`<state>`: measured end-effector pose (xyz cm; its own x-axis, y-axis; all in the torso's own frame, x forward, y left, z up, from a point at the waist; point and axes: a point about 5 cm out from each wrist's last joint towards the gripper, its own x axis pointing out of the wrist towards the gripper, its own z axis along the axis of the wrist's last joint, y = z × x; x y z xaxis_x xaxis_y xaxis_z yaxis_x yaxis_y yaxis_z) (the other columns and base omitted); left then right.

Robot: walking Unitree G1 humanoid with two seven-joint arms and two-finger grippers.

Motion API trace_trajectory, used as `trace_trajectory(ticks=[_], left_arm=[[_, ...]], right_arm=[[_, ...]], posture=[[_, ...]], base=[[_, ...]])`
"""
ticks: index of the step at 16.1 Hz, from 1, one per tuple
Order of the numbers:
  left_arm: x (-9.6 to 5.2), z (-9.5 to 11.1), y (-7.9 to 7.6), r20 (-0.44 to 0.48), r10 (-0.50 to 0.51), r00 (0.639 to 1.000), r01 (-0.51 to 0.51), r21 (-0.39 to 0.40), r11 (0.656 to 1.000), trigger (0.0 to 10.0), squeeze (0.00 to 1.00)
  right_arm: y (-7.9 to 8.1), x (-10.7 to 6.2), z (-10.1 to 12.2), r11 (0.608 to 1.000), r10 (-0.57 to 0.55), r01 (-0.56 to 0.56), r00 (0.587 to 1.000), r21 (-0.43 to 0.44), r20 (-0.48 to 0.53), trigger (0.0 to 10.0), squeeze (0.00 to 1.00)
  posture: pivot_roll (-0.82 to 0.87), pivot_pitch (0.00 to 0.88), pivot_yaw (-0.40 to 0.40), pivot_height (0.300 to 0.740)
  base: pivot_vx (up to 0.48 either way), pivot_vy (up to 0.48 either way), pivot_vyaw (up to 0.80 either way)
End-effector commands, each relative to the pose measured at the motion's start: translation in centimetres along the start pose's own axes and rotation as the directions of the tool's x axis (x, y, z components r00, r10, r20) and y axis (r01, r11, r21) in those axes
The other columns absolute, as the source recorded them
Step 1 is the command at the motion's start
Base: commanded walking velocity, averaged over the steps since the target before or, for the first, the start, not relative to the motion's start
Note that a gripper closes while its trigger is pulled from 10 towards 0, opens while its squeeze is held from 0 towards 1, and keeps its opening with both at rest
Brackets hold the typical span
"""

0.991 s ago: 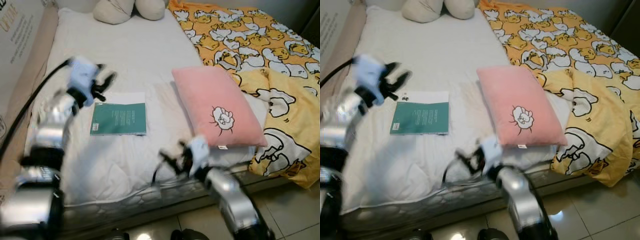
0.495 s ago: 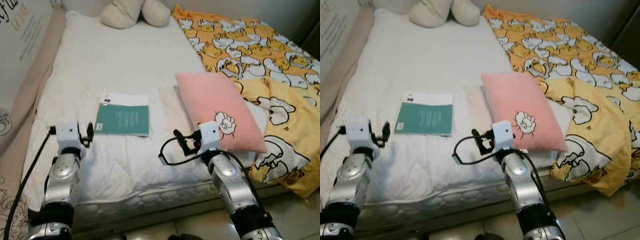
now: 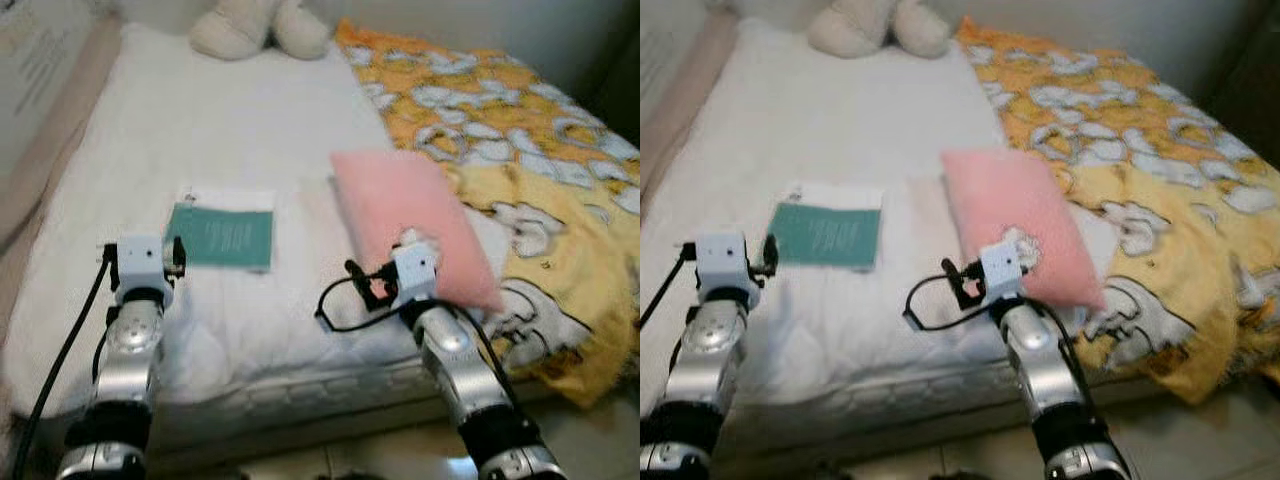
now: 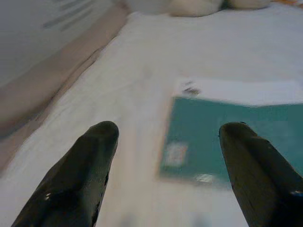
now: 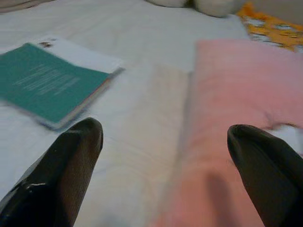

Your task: Clean up the room

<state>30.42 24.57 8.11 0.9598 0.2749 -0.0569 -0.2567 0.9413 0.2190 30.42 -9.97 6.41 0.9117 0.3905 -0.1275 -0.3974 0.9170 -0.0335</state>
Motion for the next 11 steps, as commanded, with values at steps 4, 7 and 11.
trace_trajectory(ticks=[4, 7, 11], left_arm=[[0.2, 0.5, 0.1, 0.015, 0.004, 1.000, -0.004, -0.002, 1.000, 10.0, 0.00], [0.5, 0.9, -0.4, 0.032, -0.041, 0.999, 0.041, 0.011, 0.999, 10.0, 0.00], [1.2, 1.6, -0.9, 0.053, -0.098, 0.994, 0.094, 0.060, 0.994, 10.0, 0.00]], right_arm=[[0.5, 0.4, 0.2, 1.000, 0.024, -0.023, 0.999, -0.021, 0.023, 10.0, 0.00], [0.2, 0.2, 0.2, 1.000, 0.000, 0.001, 0.999, -0.023, 0.035, 10.0, 0.00], [0.3, -0.2, -0.4, 0.999, -0.005, 0.006, 1.000, -0.050, 0.015, 10.0, 0.00]], posture=[[0.01, 0.000, -0.096, 0.740], [0.00, 0.000, -0.088, 0.740], [-0.02, 0.000, -0.085, 0.740]], base=[[0.169, -0.163, 0.48], [0.000, 0.000, 0.00], [0.000, 0.000, -0.37]])
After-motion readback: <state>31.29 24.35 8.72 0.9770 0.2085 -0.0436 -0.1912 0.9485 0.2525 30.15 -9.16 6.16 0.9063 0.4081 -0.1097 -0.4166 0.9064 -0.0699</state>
